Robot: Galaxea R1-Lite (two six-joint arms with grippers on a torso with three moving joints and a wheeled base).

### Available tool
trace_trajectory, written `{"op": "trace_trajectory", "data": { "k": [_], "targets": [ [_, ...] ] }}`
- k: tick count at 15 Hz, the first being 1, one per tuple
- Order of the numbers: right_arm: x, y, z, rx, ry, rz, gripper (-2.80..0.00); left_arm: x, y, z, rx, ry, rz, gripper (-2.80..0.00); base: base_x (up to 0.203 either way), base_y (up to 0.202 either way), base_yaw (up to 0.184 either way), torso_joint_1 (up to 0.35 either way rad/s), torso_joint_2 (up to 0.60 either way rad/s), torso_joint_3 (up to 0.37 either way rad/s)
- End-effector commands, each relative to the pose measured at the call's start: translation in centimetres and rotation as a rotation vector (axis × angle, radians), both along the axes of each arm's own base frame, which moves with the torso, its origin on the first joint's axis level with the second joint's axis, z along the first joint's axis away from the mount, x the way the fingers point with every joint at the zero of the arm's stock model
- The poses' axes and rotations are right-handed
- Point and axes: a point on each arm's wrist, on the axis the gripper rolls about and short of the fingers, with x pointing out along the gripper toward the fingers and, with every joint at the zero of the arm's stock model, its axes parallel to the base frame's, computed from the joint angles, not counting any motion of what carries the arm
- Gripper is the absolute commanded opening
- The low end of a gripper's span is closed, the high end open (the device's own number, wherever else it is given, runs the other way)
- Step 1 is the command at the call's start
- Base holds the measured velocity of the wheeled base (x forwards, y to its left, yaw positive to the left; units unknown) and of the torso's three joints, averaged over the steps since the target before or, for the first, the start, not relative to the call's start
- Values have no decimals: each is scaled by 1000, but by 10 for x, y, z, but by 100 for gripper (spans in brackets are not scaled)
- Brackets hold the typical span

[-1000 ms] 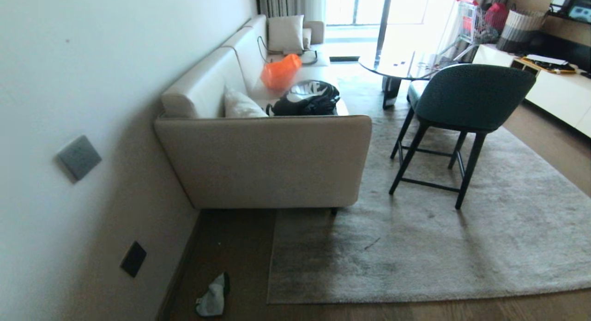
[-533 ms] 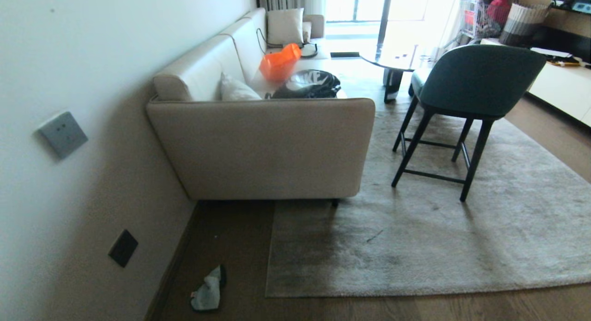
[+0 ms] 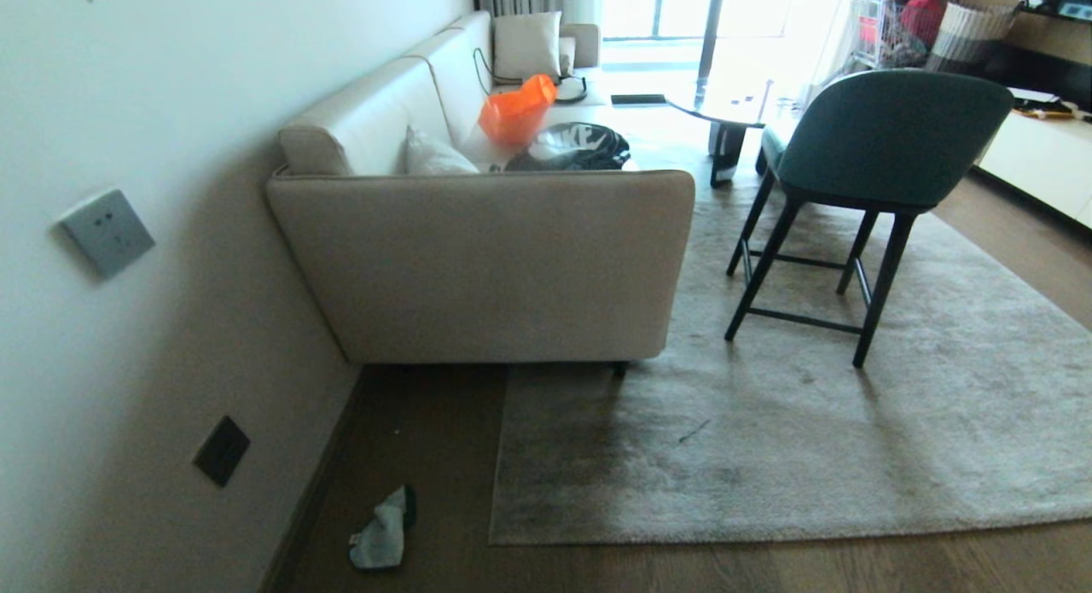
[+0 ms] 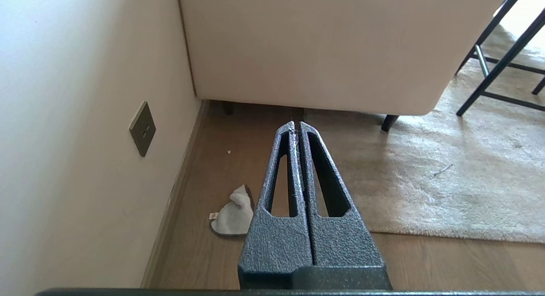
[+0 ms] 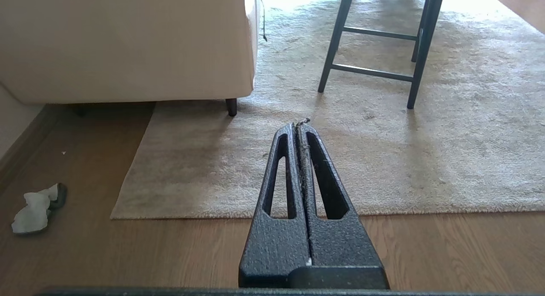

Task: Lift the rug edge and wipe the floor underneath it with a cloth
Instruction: Pick up the rag

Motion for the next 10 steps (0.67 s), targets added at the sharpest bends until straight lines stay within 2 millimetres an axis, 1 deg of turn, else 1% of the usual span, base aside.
{"op": "trace_trajectory", "data": {
  "k": [1,4,7,10],
  "targets": [
    [0,0,0,0,1,0,-280,0,0,0,-1,-1,0,-280,0,0,0,0,0,0],
    [0,0,0,0,1,-2,-280,0,0,0,-1,-1,0,-280,0,0,0,10,12,14],
    [0,0,0,0,1,0,-280,0,0,0,-1,0,0,-280,0,0,0,14,92,102],
    [0,0,0,0,1,1,-280,0,0,0,-1,1,0,-280,0,0,0,2,12,10]
  ]
}}
